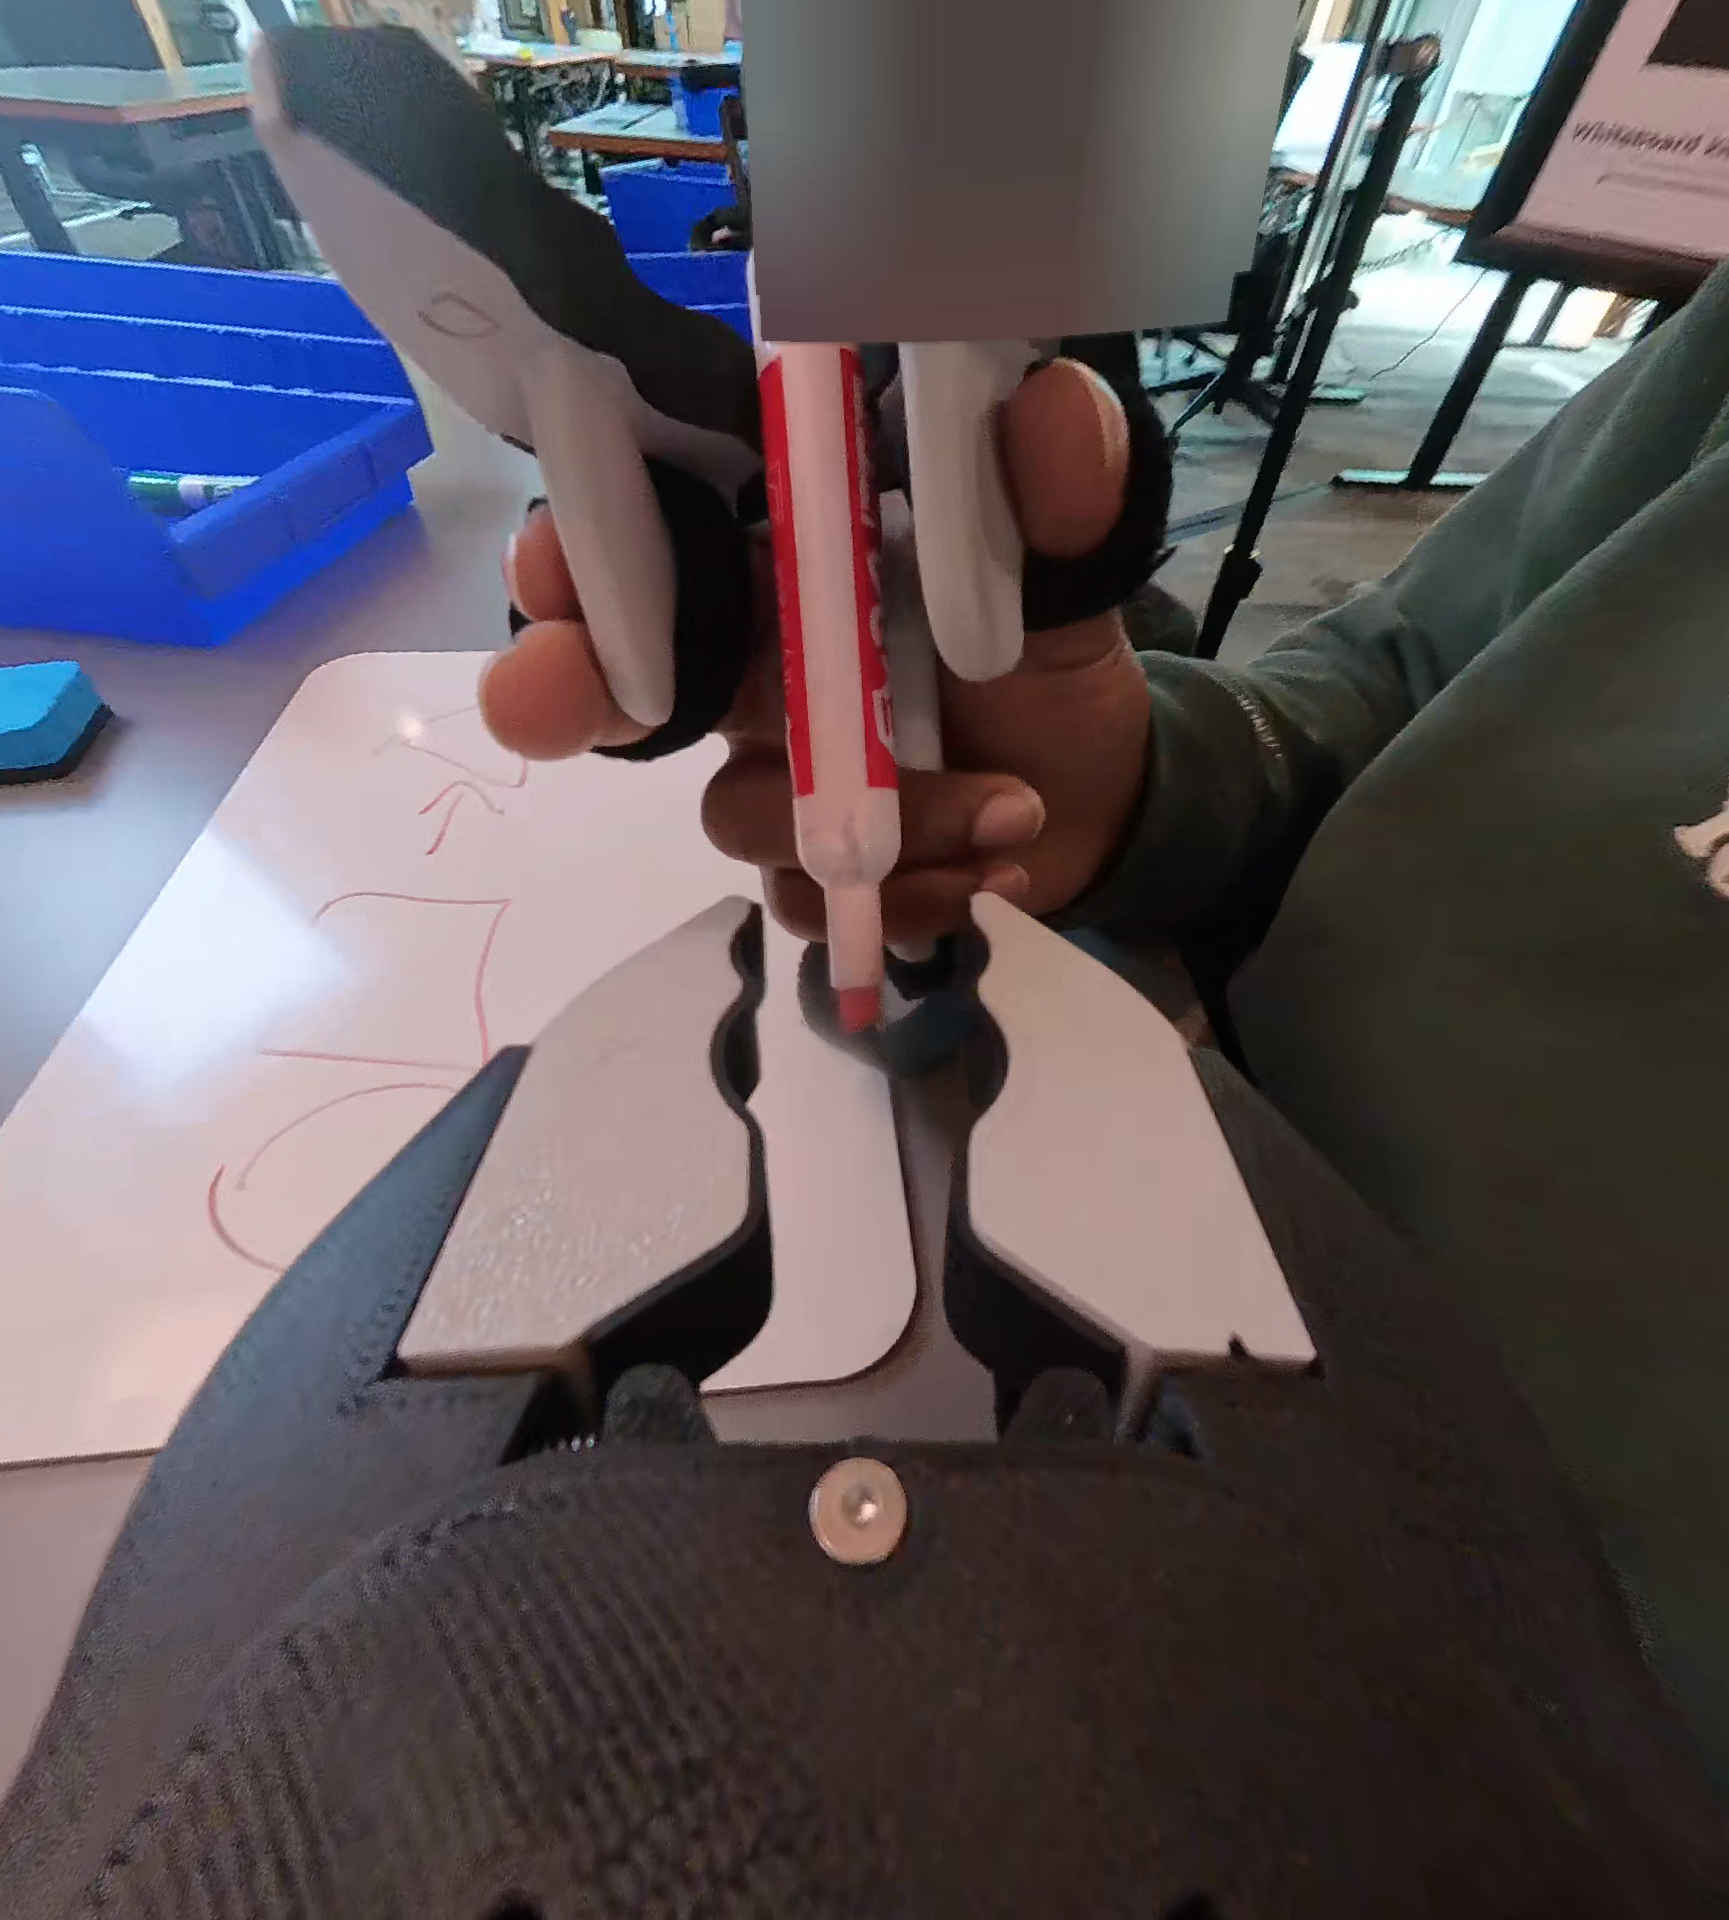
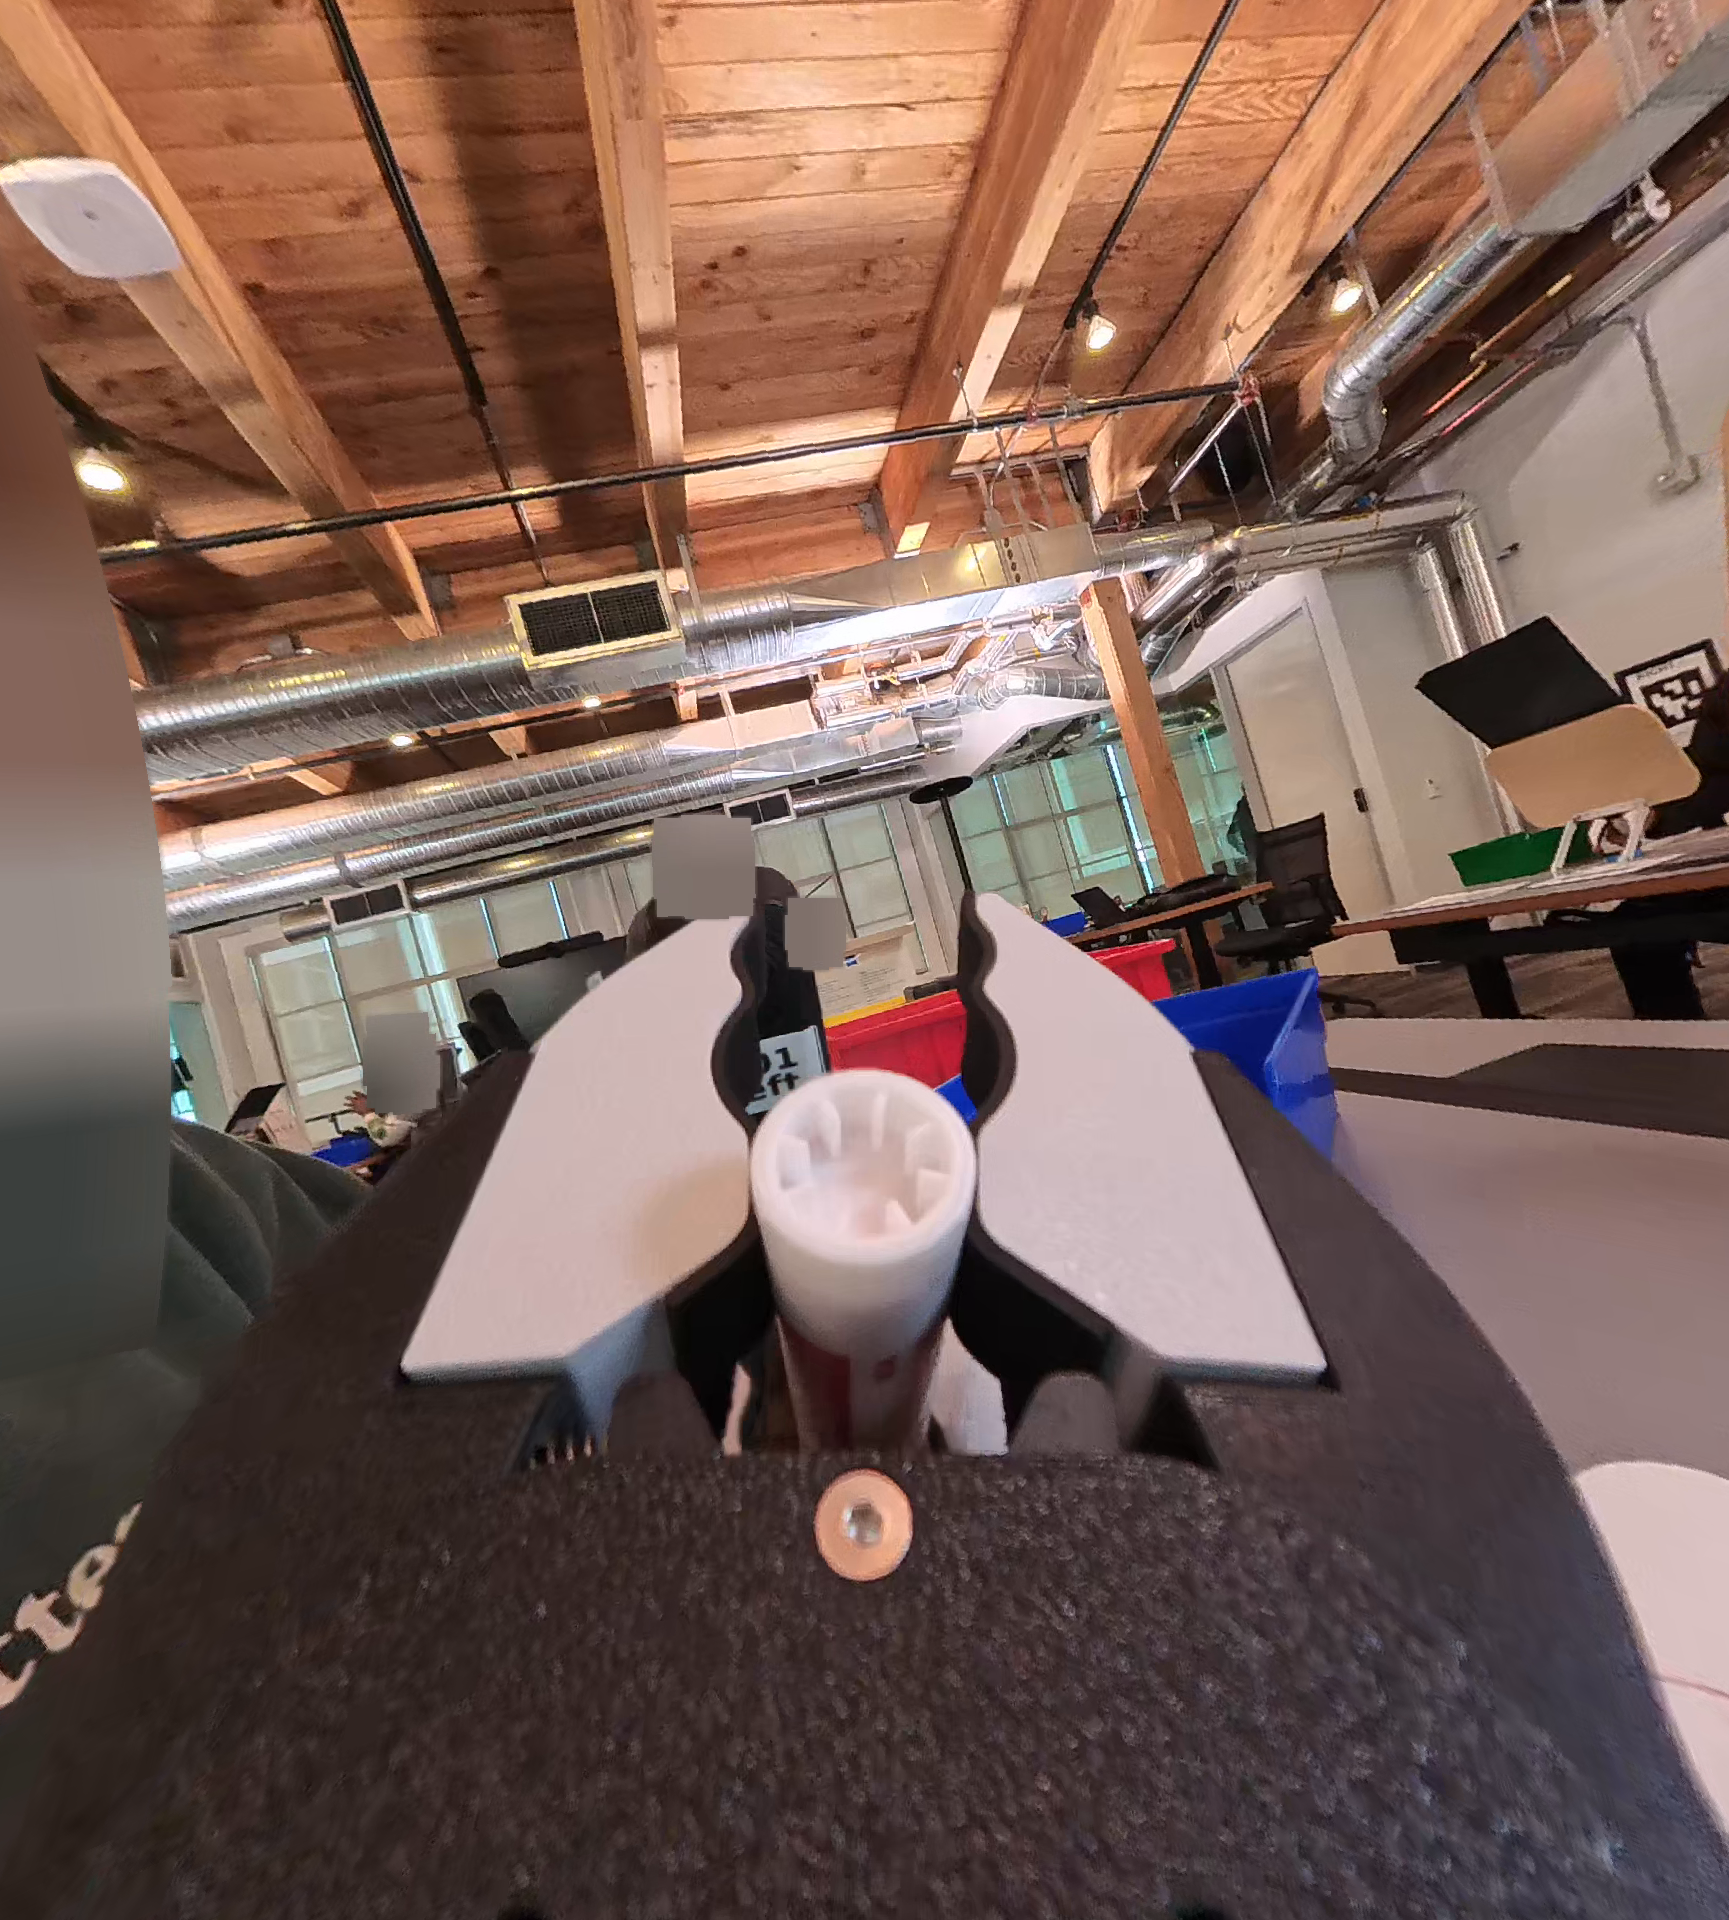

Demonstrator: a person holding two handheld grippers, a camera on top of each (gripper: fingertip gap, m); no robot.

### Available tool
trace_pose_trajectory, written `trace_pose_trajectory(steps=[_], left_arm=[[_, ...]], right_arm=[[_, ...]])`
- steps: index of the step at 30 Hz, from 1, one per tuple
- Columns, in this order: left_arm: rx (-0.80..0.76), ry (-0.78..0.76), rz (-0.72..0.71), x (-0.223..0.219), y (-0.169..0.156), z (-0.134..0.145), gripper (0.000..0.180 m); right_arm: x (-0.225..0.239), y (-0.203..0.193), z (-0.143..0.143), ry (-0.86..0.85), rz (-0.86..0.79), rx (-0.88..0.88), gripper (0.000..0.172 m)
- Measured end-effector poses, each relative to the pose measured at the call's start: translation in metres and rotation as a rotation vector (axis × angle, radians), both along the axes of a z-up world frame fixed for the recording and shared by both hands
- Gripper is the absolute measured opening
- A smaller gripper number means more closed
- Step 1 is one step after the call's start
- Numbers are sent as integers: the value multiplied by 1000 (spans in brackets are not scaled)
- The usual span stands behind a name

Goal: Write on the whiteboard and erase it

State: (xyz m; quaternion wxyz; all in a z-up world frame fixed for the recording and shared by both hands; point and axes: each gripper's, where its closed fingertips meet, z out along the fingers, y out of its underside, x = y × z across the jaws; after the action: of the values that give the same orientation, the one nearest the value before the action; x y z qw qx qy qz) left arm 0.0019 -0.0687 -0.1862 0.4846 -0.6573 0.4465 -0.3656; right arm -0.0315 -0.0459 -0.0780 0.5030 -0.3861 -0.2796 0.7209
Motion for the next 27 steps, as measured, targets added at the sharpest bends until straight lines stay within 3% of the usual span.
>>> trace_pose_trajectory(steps=[2,7,15,21,27], left_arm=[[34,33,-6,0,-1,-2,11],[57,39,-2,-24,0,14,9],[101,254,-20,-60,-1,-15,9],[28,279,-84,-53,-8,-34,9],[-5,252,-131,-49,-16,-33,9]], right_arm=[[-4,-3,-1,-9,23,-4,36],[-7,-7,-18,-158,-30,76,37],[0,-18,-78,-567,32,362,44],[-3,-34,-105,-691,66,492,39],[-8,-41,-116,-739,76,553,36]])
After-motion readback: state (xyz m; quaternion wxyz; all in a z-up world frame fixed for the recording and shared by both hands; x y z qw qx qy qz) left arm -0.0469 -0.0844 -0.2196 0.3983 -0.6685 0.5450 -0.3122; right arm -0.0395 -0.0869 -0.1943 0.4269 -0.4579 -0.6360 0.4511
